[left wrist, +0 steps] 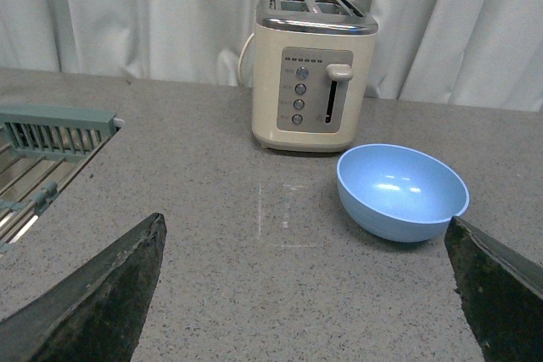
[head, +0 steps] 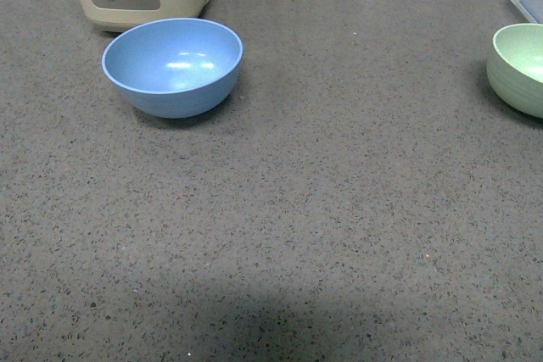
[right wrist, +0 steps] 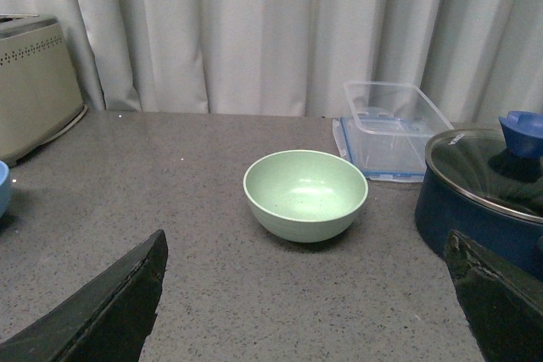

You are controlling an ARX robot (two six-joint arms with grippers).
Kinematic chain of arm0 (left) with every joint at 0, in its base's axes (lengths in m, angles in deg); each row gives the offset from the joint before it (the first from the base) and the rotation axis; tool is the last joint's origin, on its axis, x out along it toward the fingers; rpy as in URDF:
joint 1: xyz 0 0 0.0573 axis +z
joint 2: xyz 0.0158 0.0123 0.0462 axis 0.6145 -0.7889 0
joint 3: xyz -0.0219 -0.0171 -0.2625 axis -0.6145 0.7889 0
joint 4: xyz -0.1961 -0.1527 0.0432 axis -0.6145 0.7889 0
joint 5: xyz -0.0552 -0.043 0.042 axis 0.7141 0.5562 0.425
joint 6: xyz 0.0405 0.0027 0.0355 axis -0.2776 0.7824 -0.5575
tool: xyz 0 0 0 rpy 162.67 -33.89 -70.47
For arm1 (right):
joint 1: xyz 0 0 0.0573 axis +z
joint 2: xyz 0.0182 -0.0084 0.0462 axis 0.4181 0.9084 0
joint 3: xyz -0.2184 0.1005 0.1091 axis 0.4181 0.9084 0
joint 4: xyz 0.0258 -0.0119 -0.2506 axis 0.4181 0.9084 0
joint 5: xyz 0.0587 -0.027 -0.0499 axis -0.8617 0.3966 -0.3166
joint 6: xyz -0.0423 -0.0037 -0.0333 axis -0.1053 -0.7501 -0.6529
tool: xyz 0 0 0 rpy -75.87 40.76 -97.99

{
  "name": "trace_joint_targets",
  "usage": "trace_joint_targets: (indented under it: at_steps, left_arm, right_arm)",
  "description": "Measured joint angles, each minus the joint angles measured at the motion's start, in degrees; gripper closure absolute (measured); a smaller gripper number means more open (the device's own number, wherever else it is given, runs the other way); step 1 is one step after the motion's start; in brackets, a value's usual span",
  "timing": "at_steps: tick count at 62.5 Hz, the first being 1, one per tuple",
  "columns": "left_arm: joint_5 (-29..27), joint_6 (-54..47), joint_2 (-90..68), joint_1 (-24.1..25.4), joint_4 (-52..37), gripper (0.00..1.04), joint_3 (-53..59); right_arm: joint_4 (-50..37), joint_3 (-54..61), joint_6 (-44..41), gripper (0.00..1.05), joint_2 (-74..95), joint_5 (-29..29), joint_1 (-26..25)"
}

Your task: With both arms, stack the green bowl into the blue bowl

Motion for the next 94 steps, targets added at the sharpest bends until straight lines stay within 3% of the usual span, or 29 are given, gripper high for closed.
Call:
trace_joint_targets:
  at_steps: [94]
  left_arm:
    - [0.00, 0.00, 0.00, 0.00, 0.00, 0.06, 0.00]
  right_arm:
    - [0.00, 0.00, 0.00, 0.09, 0.00, 0.00, 0.00]
